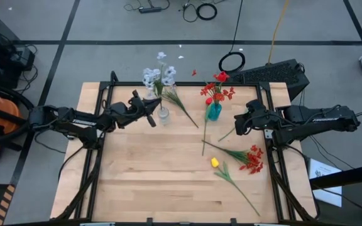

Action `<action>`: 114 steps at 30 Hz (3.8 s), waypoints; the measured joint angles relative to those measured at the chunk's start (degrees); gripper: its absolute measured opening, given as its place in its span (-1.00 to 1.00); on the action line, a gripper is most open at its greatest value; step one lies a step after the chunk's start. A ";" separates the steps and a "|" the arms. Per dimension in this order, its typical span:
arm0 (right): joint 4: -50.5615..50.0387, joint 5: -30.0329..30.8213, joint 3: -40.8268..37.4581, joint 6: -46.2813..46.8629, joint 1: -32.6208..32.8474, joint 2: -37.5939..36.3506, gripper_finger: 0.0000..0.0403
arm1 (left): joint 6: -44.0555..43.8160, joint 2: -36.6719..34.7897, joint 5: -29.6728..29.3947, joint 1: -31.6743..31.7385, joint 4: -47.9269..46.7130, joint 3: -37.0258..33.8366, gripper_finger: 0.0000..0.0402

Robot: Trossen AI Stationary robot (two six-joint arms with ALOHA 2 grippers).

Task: Sort flowers into vase by color
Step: Put the bottom white flowers into the transparent crystal vase, then put the bottom yellow flowers into the transparent crystal vase

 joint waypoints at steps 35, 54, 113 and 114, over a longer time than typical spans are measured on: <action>0.24 1.49 0.00 0.48 -0.02 4.00 -1.00 | -1.94 9.94 -0.35 -0.01 6.12 -4.48 -0.82; 0.09 -1.09 0.00 1.68 -0.02 4.76 -1.00 | -4.54 4.81 -0.44 -0.07 0.14 -4.48 -0.28; -2.35 -9.70 21.03 11.21 12.73 51.99 -1.00 | -64.52 -28.72 -2.16 -12.09 -103.29 6.64 -0.99; -4.16 -11.31 22.29 12.79 12.45 52.86 -1.00 | -64.52 -28.72 -1.49 -12.09 -103.35 6.64 -0.99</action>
